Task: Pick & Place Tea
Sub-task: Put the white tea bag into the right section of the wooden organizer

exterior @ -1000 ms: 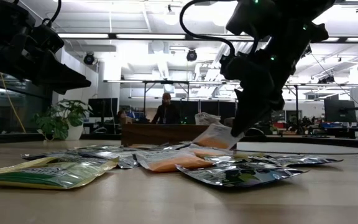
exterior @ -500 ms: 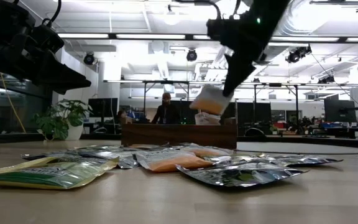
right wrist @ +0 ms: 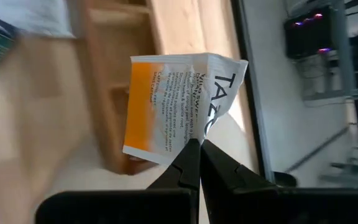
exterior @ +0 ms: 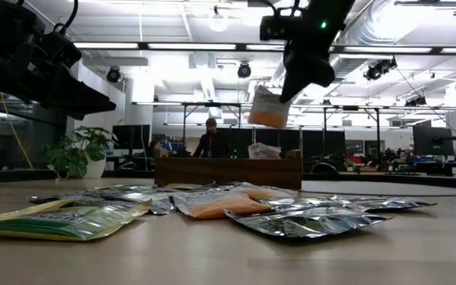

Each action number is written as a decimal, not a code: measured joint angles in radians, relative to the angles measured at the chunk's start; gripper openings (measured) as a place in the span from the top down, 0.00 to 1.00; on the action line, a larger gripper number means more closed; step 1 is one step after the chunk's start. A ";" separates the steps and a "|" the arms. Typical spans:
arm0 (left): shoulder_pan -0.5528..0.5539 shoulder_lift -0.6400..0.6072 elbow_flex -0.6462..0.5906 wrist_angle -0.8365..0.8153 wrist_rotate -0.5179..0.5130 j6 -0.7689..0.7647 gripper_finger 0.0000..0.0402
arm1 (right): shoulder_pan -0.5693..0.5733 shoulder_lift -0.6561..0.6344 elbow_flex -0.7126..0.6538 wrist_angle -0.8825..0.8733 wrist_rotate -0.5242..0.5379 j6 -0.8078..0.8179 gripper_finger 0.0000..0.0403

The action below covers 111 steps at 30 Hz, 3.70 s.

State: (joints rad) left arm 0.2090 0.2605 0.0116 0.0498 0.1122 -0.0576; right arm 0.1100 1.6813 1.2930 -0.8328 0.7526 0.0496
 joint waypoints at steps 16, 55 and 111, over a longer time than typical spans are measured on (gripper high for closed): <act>0.000 0.000 0.000 0.000 0.000 0.000 0.63 | -0.045 0.140 0.000 0.076 0.129 -0.207 1.00; 0.000 0.000 0.000 0.000 0.000 0.000 0.63 | -0.055 0.161 -0.100 0.210 0.047 -0.319 1.00; 0.000 0.000 0.000 0.000 0.000 0.000 0.63 | -0.005 0.155 0.007 0.144 0.203 -0.339 0.49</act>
State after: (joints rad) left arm 0.2090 0.2604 0.0116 0.0498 0.1120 -0.0574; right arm 0.1050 1.8359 1.3004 -0.6891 0.9552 -0.2895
